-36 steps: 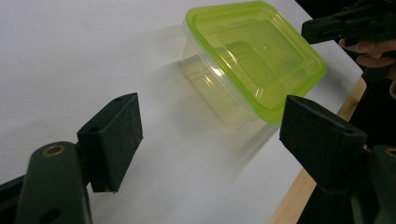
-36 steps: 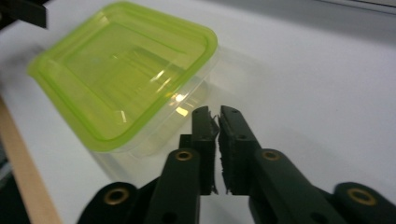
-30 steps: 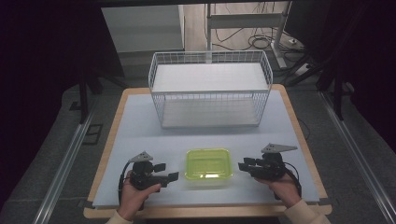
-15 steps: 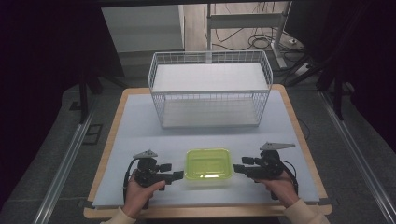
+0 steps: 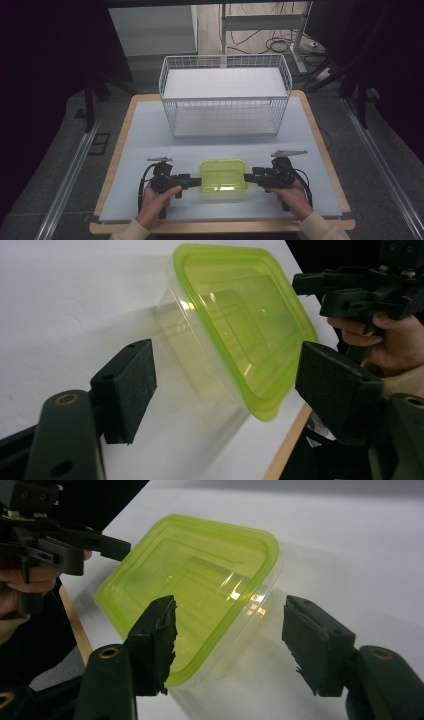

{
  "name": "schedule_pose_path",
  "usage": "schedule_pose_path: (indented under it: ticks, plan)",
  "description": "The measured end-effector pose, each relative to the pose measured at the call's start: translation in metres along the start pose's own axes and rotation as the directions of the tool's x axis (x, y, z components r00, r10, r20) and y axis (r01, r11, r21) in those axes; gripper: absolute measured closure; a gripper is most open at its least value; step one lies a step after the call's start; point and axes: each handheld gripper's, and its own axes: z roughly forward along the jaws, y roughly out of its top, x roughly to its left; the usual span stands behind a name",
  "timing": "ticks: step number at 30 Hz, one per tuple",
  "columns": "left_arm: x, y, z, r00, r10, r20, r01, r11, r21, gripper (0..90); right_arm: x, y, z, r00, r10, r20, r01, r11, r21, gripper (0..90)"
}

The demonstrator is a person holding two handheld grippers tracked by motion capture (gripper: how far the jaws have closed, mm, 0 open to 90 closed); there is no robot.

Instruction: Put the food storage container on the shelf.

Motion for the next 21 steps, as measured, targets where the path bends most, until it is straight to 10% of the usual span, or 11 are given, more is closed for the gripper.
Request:
schedule_pose_path:
  ticks: [21]
  plan:
    - [0.013,0.004,0.016,0.9986,-0.048,0.021,0.047,0.9985,0.026,48.1,-0.013,-0.002,0.020,0.9842,0.157,-0.082,-0.151,0.9860,0.071,63.2]
